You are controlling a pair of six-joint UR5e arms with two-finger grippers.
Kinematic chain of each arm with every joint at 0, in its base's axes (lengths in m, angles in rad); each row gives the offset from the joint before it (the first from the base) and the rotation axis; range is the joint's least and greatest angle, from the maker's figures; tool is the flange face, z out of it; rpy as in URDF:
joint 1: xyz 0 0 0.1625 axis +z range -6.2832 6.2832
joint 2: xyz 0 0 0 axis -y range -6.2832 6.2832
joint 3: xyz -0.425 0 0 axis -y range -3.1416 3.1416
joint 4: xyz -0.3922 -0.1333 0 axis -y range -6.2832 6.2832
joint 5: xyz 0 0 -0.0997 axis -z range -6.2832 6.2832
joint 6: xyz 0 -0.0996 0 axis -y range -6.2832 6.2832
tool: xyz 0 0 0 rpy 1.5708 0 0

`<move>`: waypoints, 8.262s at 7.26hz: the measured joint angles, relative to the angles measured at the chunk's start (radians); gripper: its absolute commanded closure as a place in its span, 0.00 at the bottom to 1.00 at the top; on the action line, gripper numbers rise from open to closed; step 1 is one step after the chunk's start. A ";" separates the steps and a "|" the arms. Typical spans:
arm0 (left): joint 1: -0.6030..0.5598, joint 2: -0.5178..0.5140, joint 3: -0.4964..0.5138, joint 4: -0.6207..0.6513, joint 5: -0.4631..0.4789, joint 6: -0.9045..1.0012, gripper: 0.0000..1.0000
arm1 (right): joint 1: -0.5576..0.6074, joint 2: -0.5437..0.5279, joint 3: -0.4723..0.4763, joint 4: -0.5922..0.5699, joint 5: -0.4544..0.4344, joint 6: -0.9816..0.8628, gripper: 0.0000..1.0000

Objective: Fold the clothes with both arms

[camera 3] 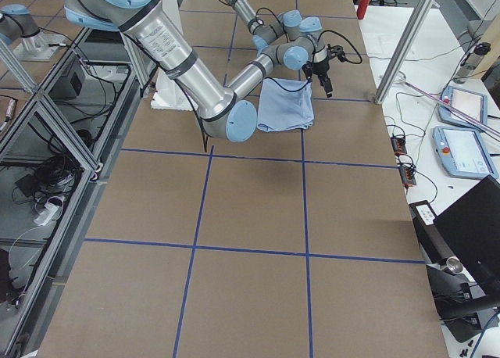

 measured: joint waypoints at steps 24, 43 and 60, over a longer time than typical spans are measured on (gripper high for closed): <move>-0.454 0.526 -0.731 0.482 -0.258 0.970 0.00 | 0.499 -0.353 0.174 -0.119 0.511 -0.613 0.00; -0.901 0.984 -0.565 0.475 -0.620 1.543 0.00 | 0.770 -1.076 0.455 -0.234 0.612 -0.920 0.00; -0.903 0.985 -0.573 0.542 -0.658 1.548 0.00 | 0.771 -1.068 0.467 -0.215 0.575 -0.883 0.00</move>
